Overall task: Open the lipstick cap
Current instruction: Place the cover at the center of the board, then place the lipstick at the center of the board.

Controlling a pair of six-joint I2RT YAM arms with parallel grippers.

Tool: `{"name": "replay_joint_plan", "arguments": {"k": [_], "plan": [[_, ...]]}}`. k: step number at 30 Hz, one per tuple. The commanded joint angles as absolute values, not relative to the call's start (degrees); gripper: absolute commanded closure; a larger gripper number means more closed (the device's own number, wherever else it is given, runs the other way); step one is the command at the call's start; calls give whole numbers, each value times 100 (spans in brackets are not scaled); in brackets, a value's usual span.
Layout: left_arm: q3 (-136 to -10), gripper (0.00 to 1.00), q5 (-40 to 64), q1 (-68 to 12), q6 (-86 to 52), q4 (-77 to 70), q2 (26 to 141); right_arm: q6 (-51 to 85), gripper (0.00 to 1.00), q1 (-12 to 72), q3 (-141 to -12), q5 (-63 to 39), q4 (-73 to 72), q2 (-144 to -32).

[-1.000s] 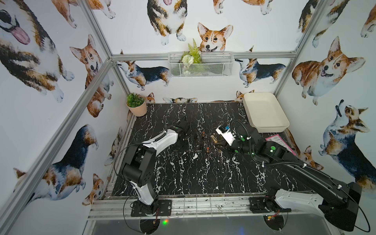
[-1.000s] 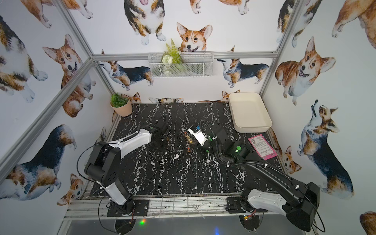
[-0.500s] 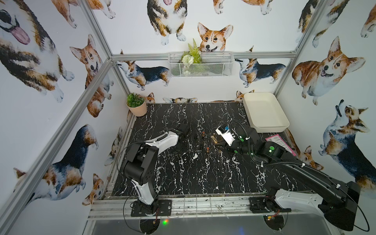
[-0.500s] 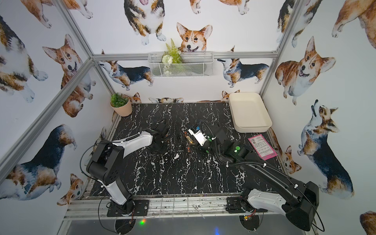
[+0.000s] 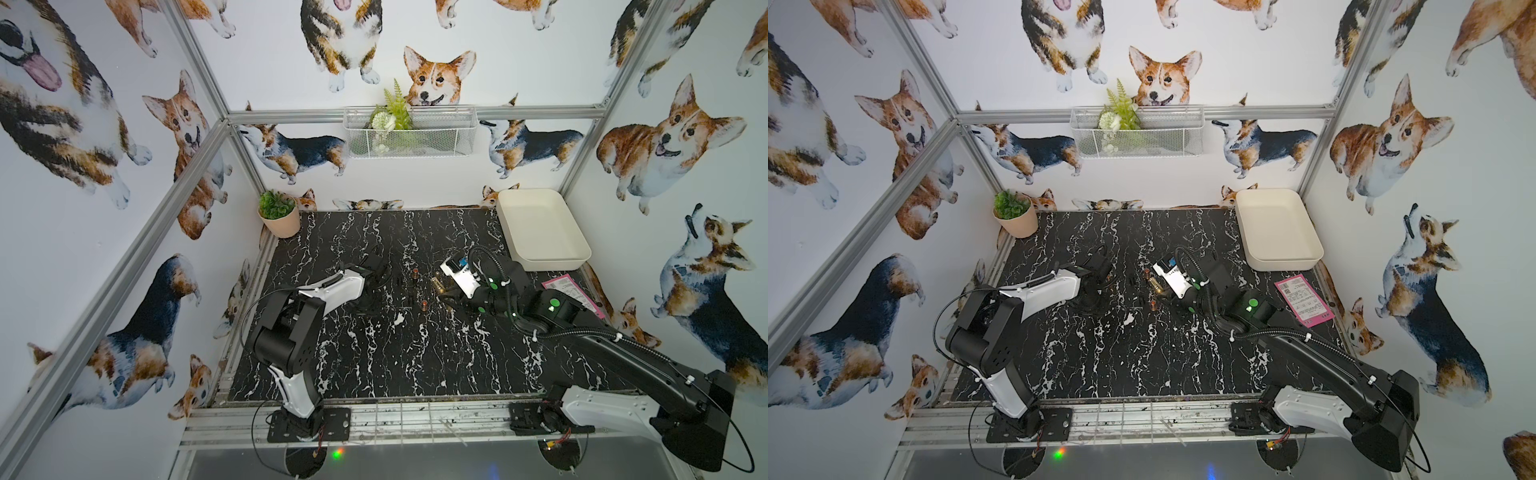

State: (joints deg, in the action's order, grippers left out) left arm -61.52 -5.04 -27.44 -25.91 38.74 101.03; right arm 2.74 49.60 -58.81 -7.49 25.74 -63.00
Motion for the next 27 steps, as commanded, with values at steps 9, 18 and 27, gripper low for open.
{"name": "replay_joint_plan", "arguments": {"k": [9, 18, 27], "plan": [[-6446, 47, -395, -2729, -2620, 4451, 9547, 290, 91, 4968, -5842, -694, 2338, -6286], [-7604, 48, 702, -2578, -2575, 5384, 8439, 292, 91, 4969, -5826, -878, 2059, -6570], [-8082, 51, 3251, -2575, -2744, 4951, 8281, 321, 91, 4970, -5835, -1065, 1769, -6786]]}}
